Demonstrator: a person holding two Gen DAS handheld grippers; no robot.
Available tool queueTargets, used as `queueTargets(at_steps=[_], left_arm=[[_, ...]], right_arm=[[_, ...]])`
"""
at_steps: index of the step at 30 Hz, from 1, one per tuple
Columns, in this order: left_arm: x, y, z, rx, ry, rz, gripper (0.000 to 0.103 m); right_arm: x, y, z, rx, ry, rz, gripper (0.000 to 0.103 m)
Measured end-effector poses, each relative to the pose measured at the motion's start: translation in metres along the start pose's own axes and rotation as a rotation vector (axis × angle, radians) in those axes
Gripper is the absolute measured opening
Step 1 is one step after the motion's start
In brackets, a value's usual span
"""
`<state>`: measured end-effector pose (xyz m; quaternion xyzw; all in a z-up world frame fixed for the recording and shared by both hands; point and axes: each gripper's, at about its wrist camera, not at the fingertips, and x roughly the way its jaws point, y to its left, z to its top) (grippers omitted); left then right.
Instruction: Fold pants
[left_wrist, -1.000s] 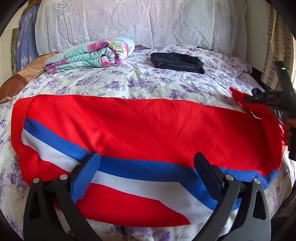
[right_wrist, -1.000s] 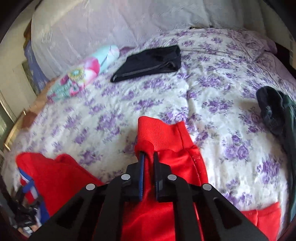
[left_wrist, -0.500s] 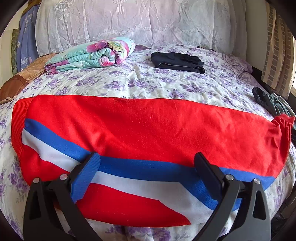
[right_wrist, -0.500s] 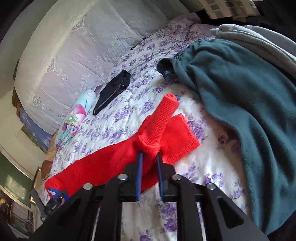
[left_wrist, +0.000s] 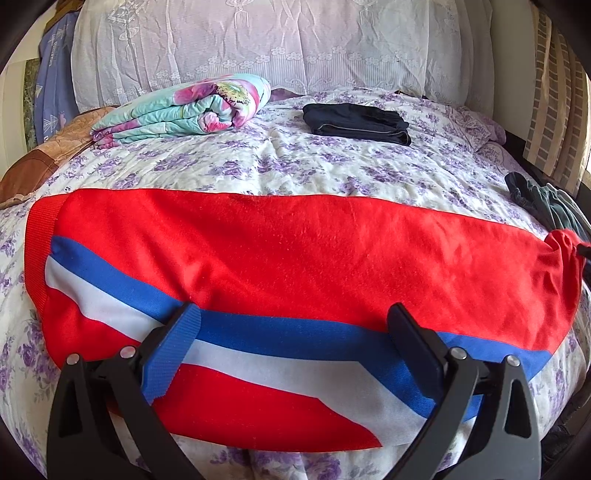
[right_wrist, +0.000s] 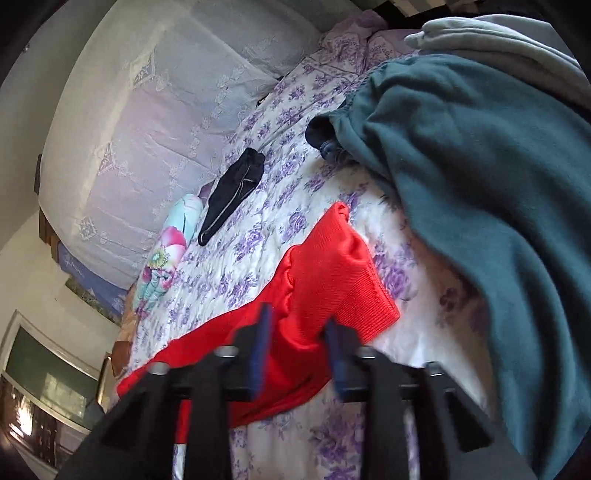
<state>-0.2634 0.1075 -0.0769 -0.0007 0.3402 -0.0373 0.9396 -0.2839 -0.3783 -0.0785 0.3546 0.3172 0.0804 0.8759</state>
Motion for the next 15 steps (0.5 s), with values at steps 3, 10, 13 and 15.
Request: queueTargets(at_steps=[3, 10, 13, 15], left_arm=[[0.0, 0.0, 0.0, -0.001, 0.0, 0.001, 0.098], [0.0, 0.0, 0.0, -0.003, -0.002, -0.002, 0.098], [0.0, 0.0, 0.0, -0.008, -0.005, -0.009, 0.098], [0.0, 0.0, 0.0, -0.004, -0.003, -0.005, 0.098]], right_arm=[[-0.004, 0.024, 0.012, -0.056, -0.026, 0.055, 0.019], [-0.037, 0.041, 0.036, -0.092, -0.087, 0.123, 0.018], [-0.013, -0.006, 0.013, -0.031, 0.049, -0.047, 0.018], [-0.007, -0.033, 0.001, 0.06, 0.084, -0.023, 0.018]])
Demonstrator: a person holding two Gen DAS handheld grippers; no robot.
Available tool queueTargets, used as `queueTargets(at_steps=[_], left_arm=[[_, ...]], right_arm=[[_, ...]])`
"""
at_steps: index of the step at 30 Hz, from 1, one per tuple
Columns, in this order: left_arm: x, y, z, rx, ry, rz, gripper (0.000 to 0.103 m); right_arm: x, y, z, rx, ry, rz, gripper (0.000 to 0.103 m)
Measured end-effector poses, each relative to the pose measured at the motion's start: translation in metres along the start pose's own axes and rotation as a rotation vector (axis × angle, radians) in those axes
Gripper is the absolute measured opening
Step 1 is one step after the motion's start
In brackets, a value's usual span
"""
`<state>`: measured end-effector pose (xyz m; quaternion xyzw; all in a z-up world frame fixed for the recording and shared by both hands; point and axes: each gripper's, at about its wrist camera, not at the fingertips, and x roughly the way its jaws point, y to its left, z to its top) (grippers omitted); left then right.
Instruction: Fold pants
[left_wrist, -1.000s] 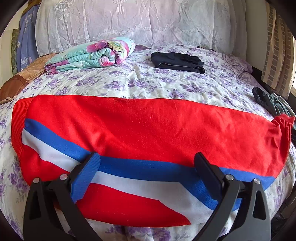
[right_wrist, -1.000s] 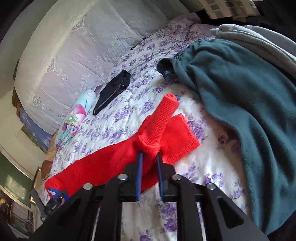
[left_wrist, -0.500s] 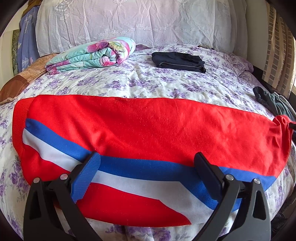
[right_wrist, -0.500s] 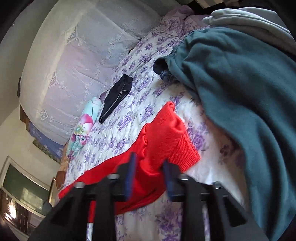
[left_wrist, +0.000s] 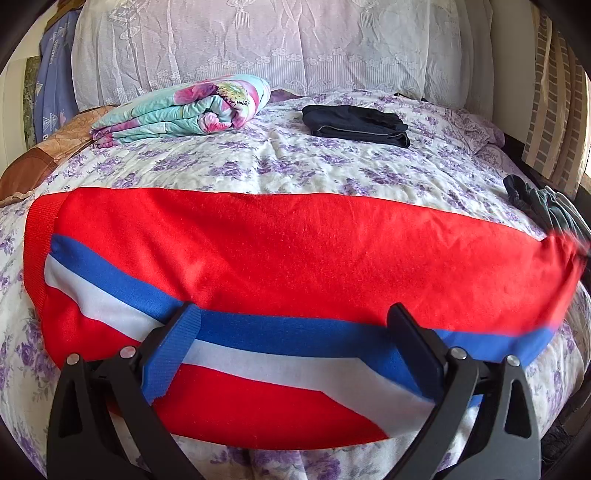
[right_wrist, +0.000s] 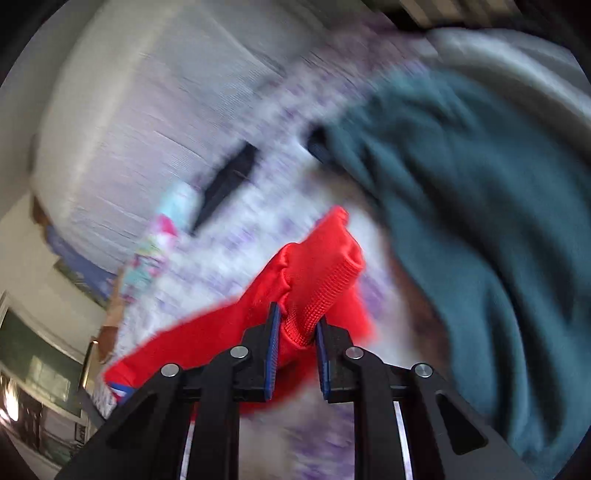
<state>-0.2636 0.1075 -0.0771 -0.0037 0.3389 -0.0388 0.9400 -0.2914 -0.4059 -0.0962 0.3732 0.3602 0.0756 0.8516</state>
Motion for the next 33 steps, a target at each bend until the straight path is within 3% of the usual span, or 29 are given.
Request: queueTargets(at_steps=[2, 4, 8, 10, 15, 16, 18, 21, 22, 26, 29, 31, 33], left_arm=[[0.001, -0.001, 0.0, 0.005, 0.003, 0.005, 0.098], [0.001, -0.002, 0.0, 0.008, 0.006, 0.01, 0.098], [0.001, -0.002, 0.0, 0.003, 0.003, 0.007, 0.098], [0.001, -0.002, 0.0, 0.0, 0.001, 0.006, 0.098], [0.001, -0.001, 0.0, 0.002, 0.002, 0.007, 0.098], [0.001, -0.001, 0.0, 0.002, 0.002, 0.007, 0.098], [0.001, -0.002, 0.0, 0.002, 0.002, 0.006, 0.098], [0.001, -0.002, 0.0, 0.002, 0.002, 0.007, 0.098], [0.001, -0.002, -0.001, 0.002, 0.002, 0.007, 0.098], [0.001, -0.002, -0.001, 0.003, 0.005, 0.009, 0.098], [0.0, -0.005, 0.002, 0.005, 0.018, 0.027, 0.098], [-0.003, -0.005, 0.008, -0.019, 0.029, 0.015, 0.098], [-0.004, 0.0, 0.019, -0.079, 0.059, -0.066, 0.098]], right_arm=[[-0.009, 0.0, 0.002, 0.014, -0.027, 0.035, 0.019], [-0.018, 0.009, 0.004, -0.025, -0.059, 0.013, 0.024], [-0.043, 0.029, 0.005, -0.143, -0.191, -0.148, 0.03], [-0.054, 0.04, 0.003, -0.197, -0.255, -0.185, 0.031], [-0.028, 0.089, -0.015, -0.441, -0.188, -0.182, 0.031], [-0.018, 0.101, -0.019, -0.5, -0.17, -0.191, 0.035], [0.001, 0.114, -0.034, -0.612, -0.119, -0.237, 0.042], [0.02, 0.102, -0.047, -0.653, 0.006, -0.32, 0.048], [0.026, 0.095, -0.048, -0.645, 0.035, -0.319, 0.048], [0.017, 0.097, -0.05, -0.637, -0.008, -0.289, 0.048], [0.005, 0.122, -0.05, -0.629, -0.051, -0.163, 0.049], [0.008, 0.137, -0.052, -0.642, -0.057, -0.111, 0.061], [0.022, 0.154, -0.058, -0.688, -0.033, -0.084, 0.065]])
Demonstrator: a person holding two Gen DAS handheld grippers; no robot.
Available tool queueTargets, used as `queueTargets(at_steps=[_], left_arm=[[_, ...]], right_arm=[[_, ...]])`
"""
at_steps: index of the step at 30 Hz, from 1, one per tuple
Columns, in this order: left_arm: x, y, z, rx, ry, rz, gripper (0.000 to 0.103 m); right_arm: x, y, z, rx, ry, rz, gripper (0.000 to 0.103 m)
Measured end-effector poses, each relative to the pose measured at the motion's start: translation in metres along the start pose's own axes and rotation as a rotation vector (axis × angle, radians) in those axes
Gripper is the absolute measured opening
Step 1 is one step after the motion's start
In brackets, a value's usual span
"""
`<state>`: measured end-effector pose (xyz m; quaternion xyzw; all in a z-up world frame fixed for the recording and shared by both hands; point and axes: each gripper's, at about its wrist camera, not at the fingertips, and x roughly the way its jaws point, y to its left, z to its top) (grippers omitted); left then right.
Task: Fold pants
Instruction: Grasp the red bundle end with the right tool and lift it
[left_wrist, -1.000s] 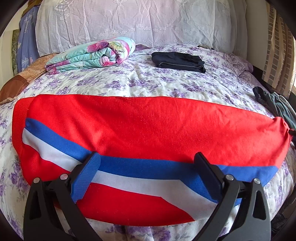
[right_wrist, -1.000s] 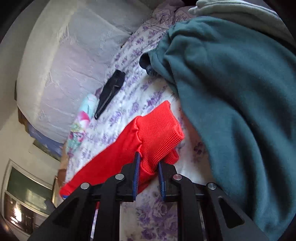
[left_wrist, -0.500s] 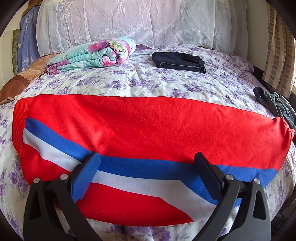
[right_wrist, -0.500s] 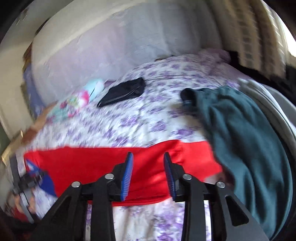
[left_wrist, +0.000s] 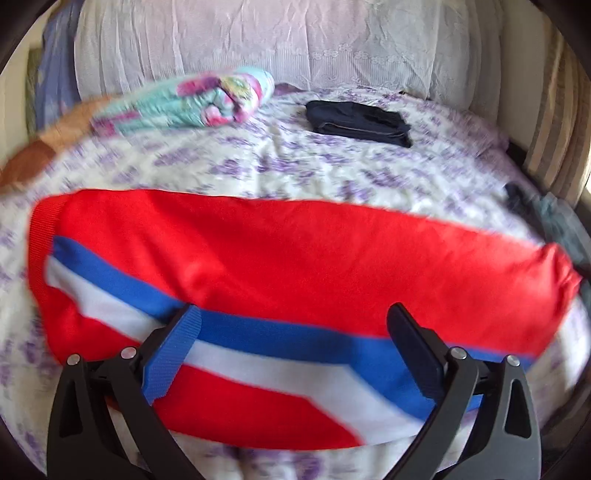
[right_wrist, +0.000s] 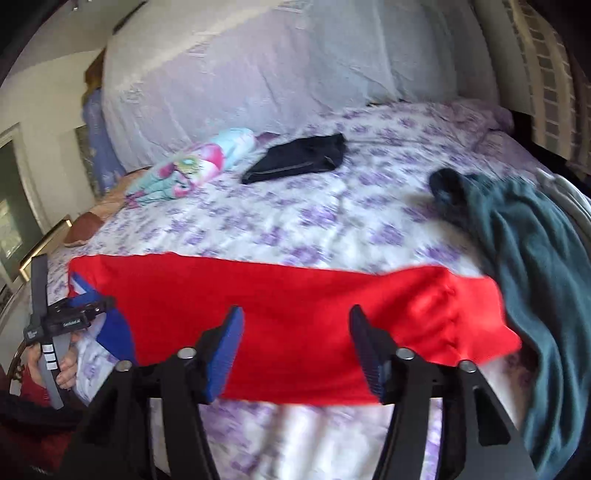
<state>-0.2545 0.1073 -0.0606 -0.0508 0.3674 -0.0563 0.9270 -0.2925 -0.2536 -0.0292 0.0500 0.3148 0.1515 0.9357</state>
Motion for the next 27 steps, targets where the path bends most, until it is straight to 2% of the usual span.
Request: queueTargets(at_steps=[1, 3, 4, 5, 6, 7, 8, 10, 11, 14, 15, 17, 21, 23, 25, 27], left_arm=[[0.0, 0.001, 0.006, -0.03, 0.014, -0.048, 0.098], [0.003, 0.0, 0.02, -0.062, 0.026, -0.097, 0.098], [0.006, -0.003, 0.024, -0.053, 0.027, -0.093, 0.098], [0.014, -0.01, 0.028, -0.017, 0.04, -0.065, 0.098], [0.02, -0.013, 0.028, 0.005, 0.06, -0.042, 0.098], [0.035, -0.019, 0.024, 0.032, 0.111, 0.006, 0.098], [0.04, -0.02, 0.02, 0.039, 0.125, 0.022, 0.098], [0.037, -0.026, 0.005, 0.096, 0.093, 0.053, 0.098], [0.032, -0.029, 0.003, 0.109, 0.081, 0.048, 0.098], [0.027, -0.022, -0.003, 0.077, 0.068, 0.004, 0.098], [0.025, -0.02, -0.002, 0.063, 0.062, -0.015, 0.098], [0.025, -0.017, -0.003, 0.056, 0.061, -0.023, 0.098], [0.025, -0.023, -0.007, 0.085, 0.06, 0.008, 0.098], [0.023, -0.021, -0.009, 0.084, 0.054, -0.005, 0.098], [0.021, -0.016, -0.009, 0.068, 0.041, -0.037, 0.098], [0.019, -0.012, -0.008, 0.051, 0.033, -0.065, 0.098]], right_arm=[[0.007, 0.006, -0.001, -0.014, 0.014, 0.012, 0.065], [0.032, 0.016, -0.004, -0.031, 0.089, 0.038, 0.065], [0.042, 0.019, -0.007, -0.031, 0.135, 0.052, 0.067], [0.058, 0.019, -0.012, -0.023, 0.218, 0.085, 0.07], [0.065, 0.02, -0.014, -0.028, 0.239, 0.094, 0.075], [0.063, 0.021, -0.013, -0.04, 0.23, 0.096, 0.075], [0.061, 0.023, -0.005, -0.042, 0.237, 0.121, 0.075], [0.056, 0.021, 0.013, 0.009, 0.215, 0.244, 0.075], [0.058, 0.022, 0.031, 0.059, 0.212, 0.354, 0.075], [0.082, 0.039, 0.072, 0.126, 0.263, 0.572, 0.075], [0.096, 0.05, 0.086, 0.124, 0.292, 0.634, 0.075], [0.126, 0.074, 0.108, 0.095, 0.349, 0.692, 0.075], [0.193, 0.119, 0.125, 0.057, 0.512, 0.736, 0.075], [0.225, 0.128, 0.126, 0.084, 0.596, 0.75, 0.075], [0.239, 0.134, 0.124, 0.099, 0.653, 0.765, 0.075], [0.248, 0.136, 0.119, 0.084, 0.687, 0.735, 0.075]])
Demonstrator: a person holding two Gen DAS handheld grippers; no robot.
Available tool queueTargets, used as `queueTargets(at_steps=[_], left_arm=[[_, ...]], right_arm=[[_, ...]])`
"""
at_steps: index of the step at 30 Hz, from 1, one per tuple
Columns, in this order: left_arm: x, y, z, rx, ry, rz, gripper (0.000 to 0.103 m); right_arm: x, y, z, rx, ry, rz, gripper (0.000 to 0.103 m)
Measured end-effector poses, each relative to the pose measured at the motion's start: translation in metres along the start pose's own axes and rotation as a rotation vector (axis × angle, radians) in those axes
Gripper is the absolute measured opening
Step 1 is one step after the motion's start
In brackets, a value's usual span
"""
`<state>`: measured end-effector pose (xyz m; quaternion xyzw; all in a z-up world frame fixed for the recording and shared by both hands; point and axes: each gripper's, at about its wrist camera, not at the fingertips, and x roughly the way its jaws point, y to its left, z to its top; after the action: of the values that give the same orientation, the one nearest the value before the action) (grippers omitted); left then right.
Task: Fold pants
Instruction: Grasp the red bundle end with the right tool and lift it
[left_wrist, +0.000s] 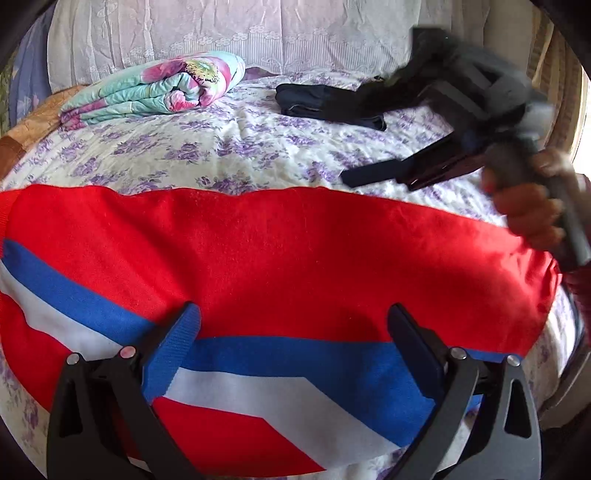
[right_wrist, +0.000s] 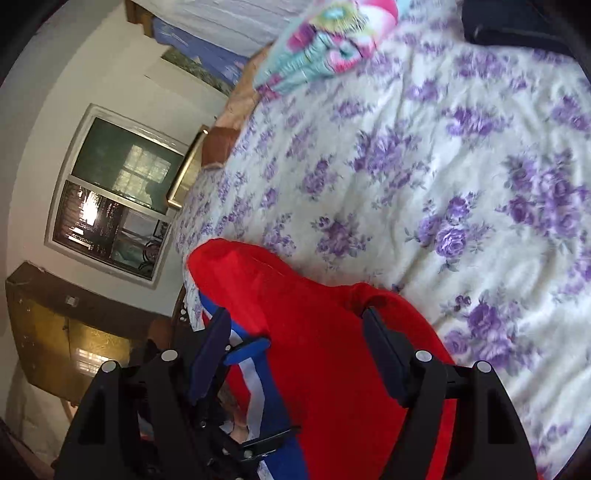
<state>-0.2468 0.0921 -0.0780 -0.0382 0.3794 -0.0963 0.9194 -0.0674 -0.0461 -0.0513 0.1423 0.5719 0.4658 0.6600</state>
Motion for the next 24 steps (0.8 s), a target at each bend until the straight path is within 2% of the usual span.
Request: queueTargets(at_steps=[3, 6, 10, 12, 15, 18, 21, 23, 24], left_arm=[[0.0, 0.0, 0.0, -0.003, -0.004, -0.011, 0.098], [-0.001, 0.001, 0.0, -0.005, -0.004, -0.017, 0.098], [0.0, 0.001, 0.001, -0.005, -0.004, -0.019, 0.098], [0.0, 0.001, 0.001, -0.005, -0.003, -0.017, 0.098], [0.0, 0.001, 0.001, -0.005, -0.003, -0.017, 0.098], [0.0, 0.001, 0.001, -0.005, -0.002, -0.014, 0.098], [0.001, 0.001, 0.001, -0.004, -0.002, -0.012, 0.098], [0.0, 0.001, 0.001, -0.003, -0.002, -0.012, 0.098], [0.001, 0.001, 0.001, -0.004, -0.002, -0.013, 0.098]], right_arm=[[0.009, -0.007, 0.001, 0.003, 0.054, -0.009, 0.075], [0.023, -0.009, -0.002, 0.024, 0.131, 0.066, 0.075], [0.037, -0.005, 0.005, 0.012, 0.145, 0.103, 0.082], [0.036, -0.006, 0.01, 0.022, 0.11, 0.118, 0.082], [0.019, -0.019, 0.021, 0.087, -0.02, 0.205, 0.082], [-0.001, -0.033, 0.029, 0.13, -0.136, 0.234, 0.082], [-0.014, -0.037, 0.029, 0.139, -0.14, 0.211, 0.082], [-0.014, -0.029, 0.021, 0.101, -0.093, 0.215, 0.082], [-0.011, -0.022, 0.017, 0.069, -0.068, 0.19, 0.082]])
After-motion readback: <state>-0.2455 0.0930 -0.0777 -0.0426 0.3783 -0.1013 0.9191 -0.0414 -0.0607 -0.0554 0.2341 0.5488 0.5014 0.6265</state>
